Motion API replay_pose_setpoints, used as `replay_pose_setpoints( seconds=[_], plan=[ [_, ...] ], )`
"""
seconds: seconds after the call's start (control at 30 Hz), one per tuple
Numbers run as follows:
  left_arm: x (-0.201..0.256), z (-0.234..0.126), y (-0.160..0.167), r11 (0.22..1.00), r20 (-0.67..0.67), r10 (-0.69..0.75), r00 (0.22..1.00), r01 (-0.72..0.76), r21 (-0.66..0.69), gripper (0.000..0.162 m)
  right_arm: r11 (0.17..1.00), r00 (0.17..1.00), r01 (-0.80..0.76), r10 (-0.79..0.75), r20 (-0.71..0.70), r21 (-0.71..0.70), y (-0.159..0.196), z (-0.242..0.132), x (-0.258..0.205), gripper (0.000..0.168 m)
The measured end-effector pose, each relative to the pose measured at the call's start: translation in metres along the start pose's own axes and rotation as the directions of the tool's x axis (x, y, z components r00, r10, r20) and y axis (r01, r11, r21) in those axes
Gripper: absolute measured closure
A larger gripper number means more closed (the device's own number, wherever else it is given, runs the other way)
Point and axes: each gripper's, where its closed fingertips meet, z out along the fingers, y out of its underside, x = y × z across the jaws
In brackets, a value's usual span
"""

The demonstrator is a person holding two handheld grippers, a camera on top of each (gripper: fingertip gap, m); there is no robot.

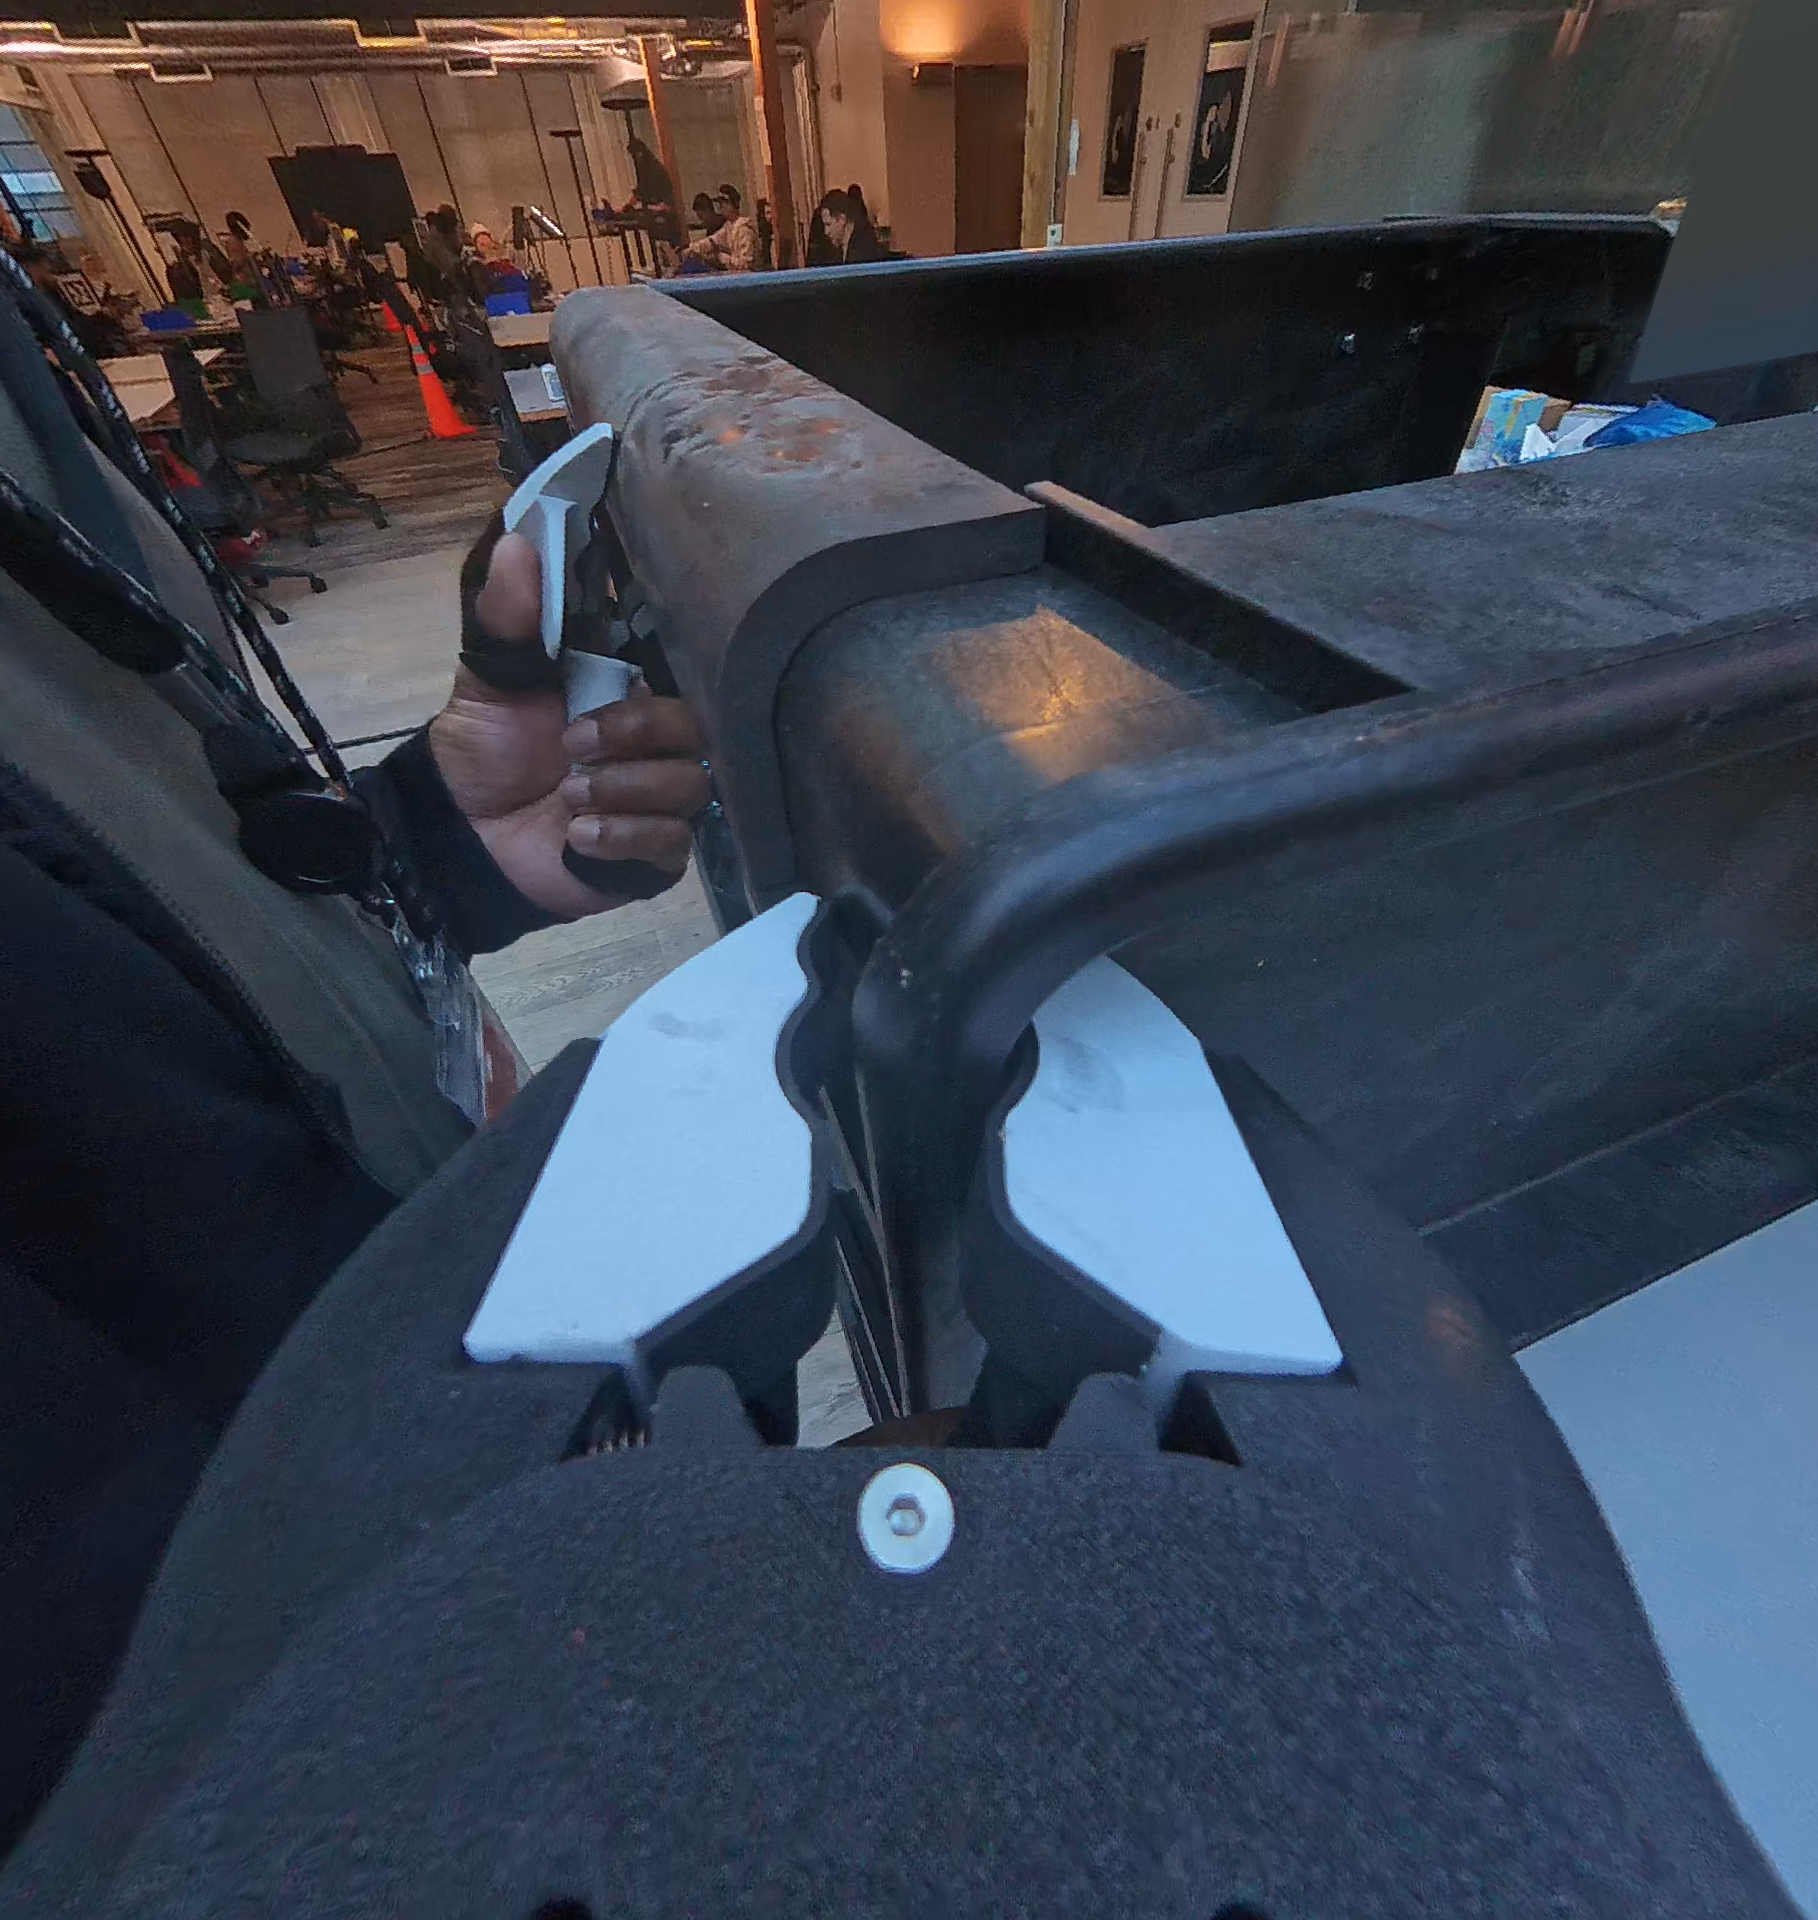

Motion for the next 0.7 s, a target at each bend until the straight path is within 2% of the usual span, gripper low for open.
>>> replay_pose_setpoints(
  seconds=[0.2,0.3,0.37,0.43,0.53,0.63,0.7],
  plan=[
    [0.003,0.000,0.001,1.000,-0.052,-0.015,0.999,0.015,-0.002,0.134,1.000,1.000,-0.001,0.000,0.026,0.020,-0.002,0.002,-0.001,0.144],
    [0.002,-0.002,0.004,0.998,-0.041,0.034,0.999,-0.036,-0.042,0.131,0.999,1.000,0.015,-0.014,-0.013,0.047,-0.003,0.001,0.000,0.137],
    [-0.001,-0.007,0.011,0.992,-0.029,0.068,0.997,-0.071,-0.100,0.118,0.997,1.000,0.008,-0.006,-0.030,0.077,-0.001,-0.006,0.001,0.120],
    [-0.009,-0.020,0.021,0.983,-0.004,0.089,0.996,-0.088,-0.163,0.110,0.994,0.998,-0.007,0.013,-0.058,0.111,0.007,-0.022,0.005,0.124],
    [-0.027,-0.046,0.049,0.941,0.070,0.119,0.990,-0.089,-0.327,0.107,0.985,0.990,-0.054,0.074,-0.120,0.163,0.028,-0.058,0.019,0.124],
    [-0.043,-0.077,0.096,0.838,0.129,0.175,0.976,-0.078,-0.540,0.106,0.982,0.969,-0.087,0.122,-0.216,0.167,0.061,-0.095,0.046,0.124],
    [-0.051,-0.092,0.128,0.776,0.165,0.186,0.969,-0.042,-0.630,0.105,0.980,0.952,-0.114,0.154,-0.264,0.161,0.084,-0.117,0.067,0.124]
  ],
)
